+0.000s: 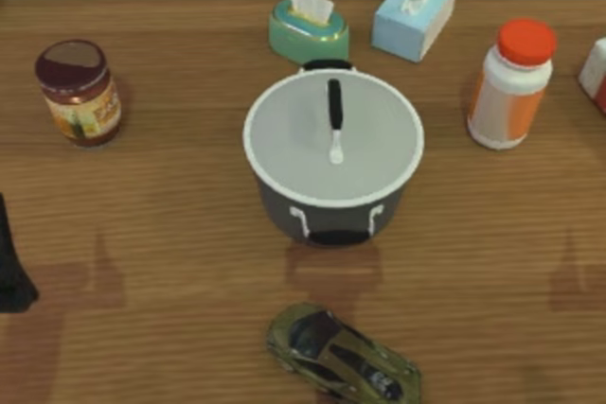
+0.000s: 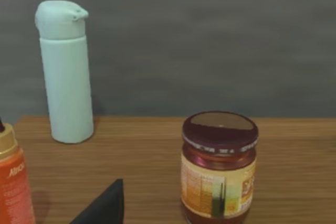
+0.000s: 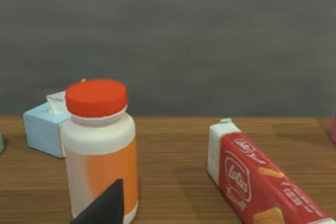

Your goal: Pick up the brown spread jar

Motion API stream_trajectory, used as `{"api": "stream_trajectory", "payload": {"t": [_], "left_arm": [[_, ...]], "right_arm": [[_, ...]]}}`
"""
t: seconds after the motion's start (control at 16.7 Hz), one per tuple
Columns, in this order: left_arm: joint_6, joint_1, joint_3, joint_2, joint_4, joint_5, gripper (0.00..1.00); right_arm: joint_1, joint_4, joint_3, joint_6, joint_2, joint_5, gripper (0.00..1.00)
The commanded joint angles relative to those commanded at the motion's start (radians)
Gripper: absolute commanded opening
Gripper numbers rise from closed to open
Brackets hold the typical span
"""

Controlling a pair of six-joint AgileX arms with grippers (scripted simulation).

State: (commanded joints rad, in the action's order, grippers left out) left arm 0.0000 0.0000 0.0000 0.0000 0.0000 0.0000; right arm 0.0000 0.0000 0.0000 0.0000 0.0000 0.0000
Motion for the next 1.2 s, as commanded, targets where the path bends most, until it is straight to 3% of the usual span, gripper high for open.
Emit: {"api": "stream_trajectory", "payload": {"t": [0.3, 0.6, 1.2], "left_arm": [[0.008, -0.004, 0.044, 0.057, -0.049, 0.003, 1.0], [0.044, -0.031, 0.279, 0.332, -0.267, 0.023, 1.0], [0.158, -0.087, 1.262, 1.243, -0.823, 0.061, 1.0]], "right_arm": [[0.0, 0.0, 0.0, 0.0, 0.0, 0.0, 1.0], [0.0, 0.0, 0.0, 0.0, 0.0, 0.0, 1.0], [0.0, 0.0, 0.0, 0.0, 0.0, 0.0, 1.0]]}}
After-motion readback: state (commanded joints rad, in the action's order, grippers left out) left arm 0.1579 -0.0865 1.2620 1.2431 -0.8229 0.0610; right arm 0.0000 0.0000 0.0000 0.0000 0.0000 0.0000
